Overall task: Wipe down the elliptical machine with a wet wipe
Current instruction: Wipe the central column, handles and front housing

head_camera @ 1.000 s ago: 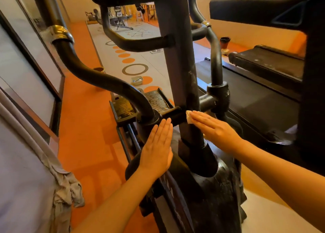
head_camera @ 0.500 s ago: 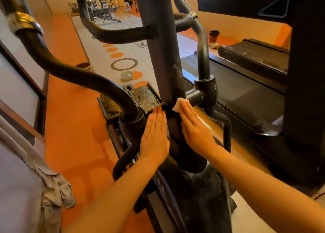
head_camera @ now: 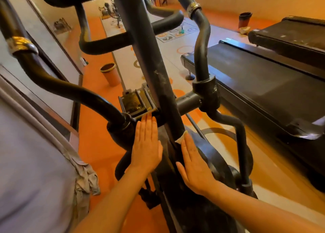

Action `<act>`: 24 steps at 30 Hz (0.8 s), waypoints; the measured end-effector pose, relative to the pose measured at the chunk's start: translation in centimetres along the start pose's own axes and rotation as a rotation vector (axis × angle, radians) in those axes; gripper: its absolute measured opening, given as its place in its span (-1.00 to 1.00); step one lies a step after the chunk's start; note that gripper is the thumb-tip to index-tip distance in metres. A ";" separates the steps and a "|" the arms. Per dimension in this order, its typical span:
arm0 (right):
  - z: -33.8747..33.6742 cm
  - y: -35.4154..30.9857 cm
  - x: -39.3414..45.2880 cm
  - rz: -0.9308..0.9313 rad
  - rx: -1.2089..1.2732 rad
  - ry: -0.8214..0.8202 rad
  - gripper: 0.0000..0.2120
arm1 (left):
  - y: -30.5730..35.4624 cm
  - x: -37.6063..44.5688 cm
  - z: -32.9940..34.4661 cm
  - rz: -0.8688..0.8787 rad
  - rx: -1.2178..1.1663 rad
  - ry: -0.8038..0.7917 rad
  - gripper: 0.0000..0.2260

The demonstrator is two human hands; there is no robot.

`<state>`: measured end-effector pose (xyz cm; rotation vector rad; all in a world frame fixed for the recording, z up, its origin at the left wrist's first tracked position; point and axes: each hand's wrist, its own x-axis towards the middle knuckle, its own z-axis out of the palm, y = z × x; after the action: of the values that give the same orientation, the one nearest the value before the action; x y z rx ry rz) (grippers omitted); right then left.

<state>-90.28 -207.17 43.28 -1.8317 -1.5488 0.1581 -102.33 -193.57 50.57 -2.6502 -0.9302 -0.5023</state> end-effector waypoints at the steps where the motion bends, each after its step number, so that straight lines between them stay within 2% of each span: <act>1: -0.1 -0.1 0.2 0.002 0.019 -0.001 -0.25 | -0.1 0.0 0.1 0.007 0.000 0.005 -0.25; 8: -2.3 -2.8 5.7 0.011 0.195 0.135 -0.21 | -0.2 -0.1 0.3 0.018 -0.020 0.028 -0.32; 12: -1.5 -1.5 3.4 0.060 0.205 0.067 -0.24 | -0.2 -0.1 0.4 0.011 -0.038 0.044 -0.34; 15: -0.2 0.5 -0.6 0.074 0.117 -0.027 -0.24 | -0.2 0.0 0.4 0.007 -0.058 0.037 -0.24; 19: -0.1 0.1 -0.4 0.072 0.154 -0.011 -0.24 | -0.3 0.0 0.6 0.006 -0.038 0.020 -0.21; 24: -1.6 -1.7 4.0 -0.066 0.237 0.101 -0.27 | -0.4 -0.1 0.6 0.010 -0.033 0.034 -0.30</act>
<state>-89.72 -204.25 46.86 -1.5788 -1.4521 0.2057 -102.49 -193.09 50.06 -2.6660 -0.9056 -0.5636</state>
